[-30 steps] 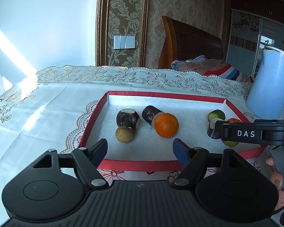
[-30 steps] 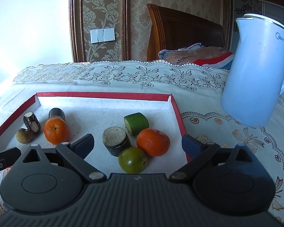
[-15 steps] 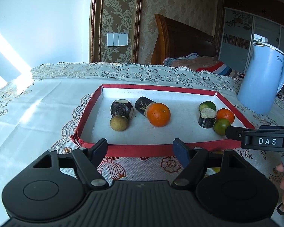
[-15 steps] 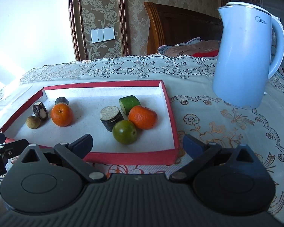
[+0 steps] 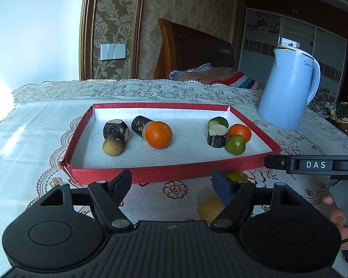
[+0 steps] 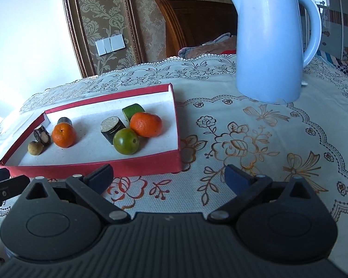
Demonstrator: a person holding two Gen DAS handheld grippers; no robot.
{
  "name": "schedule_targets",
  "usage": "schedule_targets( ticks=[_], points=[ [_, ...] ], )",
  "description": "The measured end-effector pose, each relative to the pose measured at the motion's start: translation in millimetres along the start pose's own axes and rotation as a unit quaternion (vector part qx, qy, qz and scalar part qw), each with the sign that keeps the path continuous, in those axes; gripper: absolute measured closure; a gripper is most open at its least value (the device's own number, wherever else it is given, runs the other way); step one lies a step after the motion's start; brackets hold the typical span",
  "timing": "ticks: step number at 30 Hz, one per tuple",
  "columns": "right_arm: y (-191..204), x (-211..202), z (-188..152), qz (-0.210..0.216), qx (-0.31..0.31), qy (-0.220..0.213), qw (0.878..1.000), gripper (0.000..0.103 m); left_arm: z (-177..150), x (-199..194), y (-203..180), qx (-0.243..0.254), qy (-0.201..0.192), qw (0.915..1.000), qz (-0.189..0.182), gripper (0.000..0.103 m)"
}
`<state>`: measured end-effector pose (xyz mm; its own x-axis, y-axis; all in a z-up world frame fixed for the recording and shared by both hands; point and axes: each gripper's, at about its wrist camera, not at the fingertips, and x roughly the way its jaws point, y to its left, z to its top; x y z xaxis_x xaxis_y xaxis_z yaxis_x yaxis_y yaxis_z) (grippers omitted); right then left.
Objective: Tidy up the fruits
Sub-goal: 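Raise both open grippers away from the tray, then move both open grippers toward the remaining fruits beside the tray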
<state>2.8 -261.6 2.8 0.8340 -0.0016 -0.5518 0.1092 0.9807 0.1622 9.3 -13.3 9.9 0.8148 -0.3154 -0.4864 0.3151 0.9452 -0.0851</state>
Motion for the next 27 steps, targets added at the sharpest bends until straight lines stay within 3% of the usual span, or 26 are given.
schedule_targets(
  ticks=[20,27],
  points=[
    [10,-1,-4,-0.018,-0.027,-0.002,0.999,0.0,-12,2,-30,0.067,0.006,0.9977,-0.002,0.027],
    [11,0,-4,-0.021,-0.029,0.001,0.999,0.0,-16,15,-40,0.093,0.035,0.995,0.014,0.027]
  ],
)
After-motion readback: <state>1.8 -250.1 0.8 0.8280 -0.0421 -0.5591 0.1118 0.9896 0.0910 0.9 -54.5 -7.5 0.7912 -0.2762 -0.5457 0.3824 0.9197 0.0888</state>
